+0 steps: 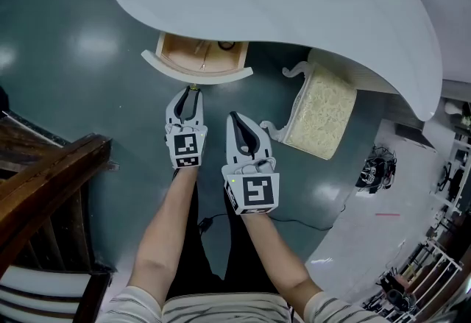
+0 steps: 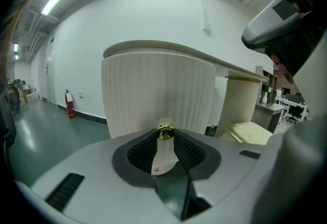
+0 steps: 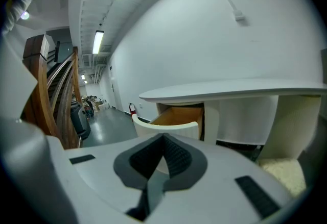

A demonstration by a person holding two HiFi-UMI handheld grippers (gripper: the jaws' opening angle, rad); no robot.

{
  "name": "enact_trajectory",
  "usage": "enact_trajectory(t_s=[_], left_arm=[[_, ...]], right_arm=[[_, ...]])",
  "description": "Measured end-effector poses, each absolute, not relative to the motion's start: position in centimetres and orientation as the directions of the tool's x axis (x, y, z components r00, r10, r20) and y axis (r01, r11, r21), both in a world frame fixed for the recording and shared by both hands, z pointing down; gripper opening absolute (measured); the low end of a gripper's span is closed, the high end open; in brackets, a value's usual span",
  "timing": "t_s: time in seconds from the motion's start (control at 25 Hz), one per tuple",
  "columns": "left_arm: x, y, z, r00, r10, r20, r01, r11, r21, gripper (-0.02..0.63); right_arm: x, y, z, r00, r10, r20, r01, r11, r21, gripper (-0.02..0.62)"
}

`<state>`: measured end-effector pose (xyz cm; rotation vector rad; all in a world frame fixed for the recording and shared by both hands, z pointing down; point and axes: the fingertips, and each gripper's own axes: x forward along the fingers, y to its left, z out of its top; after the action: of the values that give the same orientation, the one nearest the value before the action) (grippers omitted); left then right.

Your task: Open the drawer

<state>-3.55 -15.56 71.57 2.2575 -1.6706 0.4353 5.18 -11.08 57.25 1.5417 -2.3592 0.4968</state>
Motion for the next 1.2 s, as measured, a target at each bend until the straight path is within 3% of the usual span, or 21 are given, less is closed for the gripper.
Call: enact_trajectory(t_s=[1.2], left_arm=[[-4.3, -10.8, 71.9, 0.267, -0.844, 0.466, -0.963, -0.254, 0.092, 0.106]], right_arm=[[4.1, -9.2, 57.8, -0.400, -0.799, 0.449, -0.915, 0.375, -0.147, 0.014]])
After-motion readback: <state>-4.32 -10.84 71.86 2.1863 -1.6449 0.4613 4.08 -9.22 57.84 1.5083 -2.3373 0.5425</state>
